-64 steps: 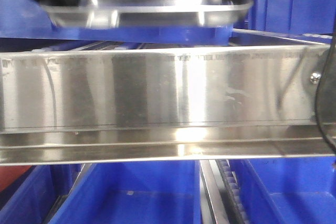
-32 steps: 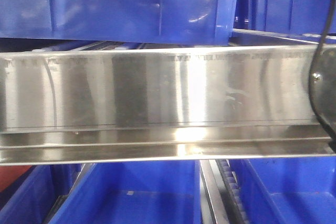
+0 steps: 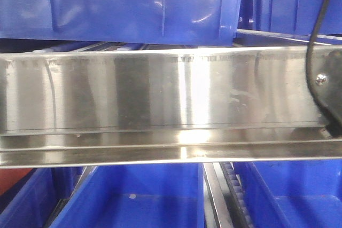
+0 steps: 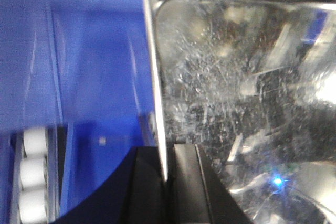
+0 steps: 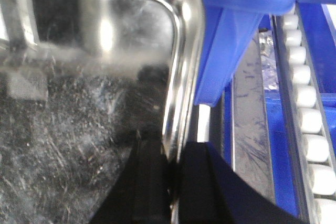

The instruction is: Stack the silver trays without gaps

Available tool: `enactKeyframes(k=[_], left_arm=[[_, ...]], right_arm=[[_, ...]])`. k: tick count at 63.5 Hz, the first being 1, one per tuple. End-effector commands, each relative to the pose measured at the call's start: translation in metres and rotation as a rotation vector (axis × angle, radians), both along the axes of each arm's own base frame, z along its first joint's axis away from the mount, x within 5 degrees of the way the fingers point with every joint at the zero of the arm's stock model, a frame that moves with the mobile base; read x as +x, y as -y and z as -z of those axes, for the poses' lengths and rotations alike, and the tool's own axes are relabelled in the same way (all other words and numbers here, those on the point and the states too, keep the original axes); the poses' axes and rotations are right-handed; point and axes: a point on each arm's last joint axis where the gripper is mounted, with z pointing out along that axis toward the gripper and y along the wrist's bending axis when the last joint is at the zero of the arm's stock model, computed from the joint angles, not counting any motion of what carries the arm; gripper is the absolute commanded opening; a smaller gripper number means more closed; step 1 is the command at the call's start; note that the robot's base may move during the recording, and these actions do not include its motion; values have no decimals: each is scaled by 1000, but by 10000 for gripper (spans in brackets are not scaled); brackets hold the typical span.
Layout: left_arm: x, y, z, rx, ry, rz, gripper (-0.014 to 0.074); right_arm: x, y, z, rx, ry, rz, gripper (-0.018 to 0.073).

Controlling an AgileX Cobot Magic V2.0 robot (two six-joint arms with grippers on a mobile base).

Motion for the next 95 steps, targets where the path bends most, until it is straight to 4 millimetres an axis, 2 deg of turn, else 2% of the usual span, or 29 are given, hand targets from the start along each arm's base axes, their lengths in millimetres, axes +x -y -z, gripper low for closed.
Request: enactKeyframes(k=[1, 26, 40, 50, 65, 95], left_arm=[[-6, 6, -24, -91, 102, 32, -19], [-5, 7, -29, -104, 131, 32, -19], [-8, 5, -48, -115, 189, 32, -19], [-9, 4, -59, -129, 220, 33, -19], [-9, 4, -59, -131, 223, 33, -19], [-8, 5, -63, -147, 263, 34, -19]], right_arm=[[-3, -10, -10, 44, 72, -74, -69], [-8, -5, -27, 70, 168, -95, -69], [-7, -3, -35, 59, 222, -103, -69], [-8, -3, -50, 91, 272, -108, -69], [-9, -3, -67, 130, 326, -112, -69], [-10, -4, -68, 151, 323, -119, -69]])
